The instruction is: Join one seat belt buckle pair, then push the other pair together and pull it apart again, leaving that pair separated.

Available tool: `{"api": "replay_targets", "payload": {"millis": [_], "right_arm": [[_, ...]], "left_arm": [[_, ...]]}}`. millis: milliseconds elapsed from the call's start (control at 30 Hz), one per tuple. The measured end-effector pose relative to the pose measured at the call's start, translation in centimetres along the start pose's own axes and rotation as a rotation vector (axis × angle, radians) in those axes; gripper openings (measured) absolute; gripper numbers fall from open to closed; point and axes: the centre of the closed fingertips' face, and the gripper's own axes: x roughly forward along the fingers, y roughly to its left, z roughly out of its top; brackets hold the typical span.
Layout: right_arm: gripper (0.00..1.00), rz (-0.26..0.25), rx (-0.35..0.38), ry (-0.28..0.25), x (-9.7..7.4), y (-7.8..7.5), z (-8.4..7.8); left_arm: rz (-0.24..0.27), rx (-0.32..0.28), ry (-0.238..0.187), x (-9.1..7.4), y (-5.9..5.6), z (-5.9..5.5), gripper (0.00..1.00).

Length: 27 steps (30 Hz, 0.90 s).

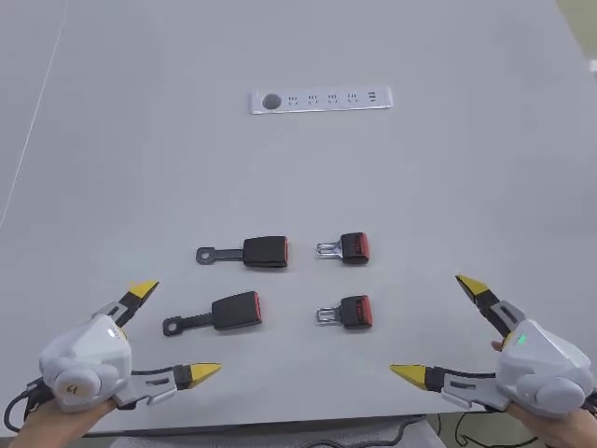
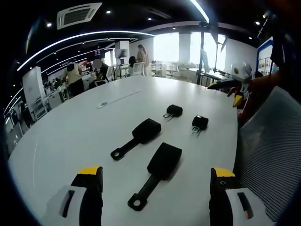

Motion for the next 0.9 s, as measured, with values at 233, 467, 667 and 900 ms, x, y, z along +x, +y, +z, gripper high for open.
{"api": "replay_targets", "payload": {"millis": [233,467,667,900], "right_arm": [[1.00,0.001,-0.004,0.002,0.0,0.0,0.0],[0.99,0.004,-0.012,0.018,-0.1,-0.3,-0.2],[0.99,0.022,-0.027,0.029,-0.2,-0.9,0.1],[0.97,0.064,-0.078,0.061,0.1,-1.2,0.5]], "left_arm": [[-0.003,0.004,0.012,0.0,-0.2,-0.1,0.96],[-0.006,0.006,0.025,0.0,-0.3,-0.2,0.94],[-0.019,0.037,0.051,0.2,-0.6,0.0,0.93],[-0.053,0.090,0.108,0.7,-1.4,0.0,0.87]]}}
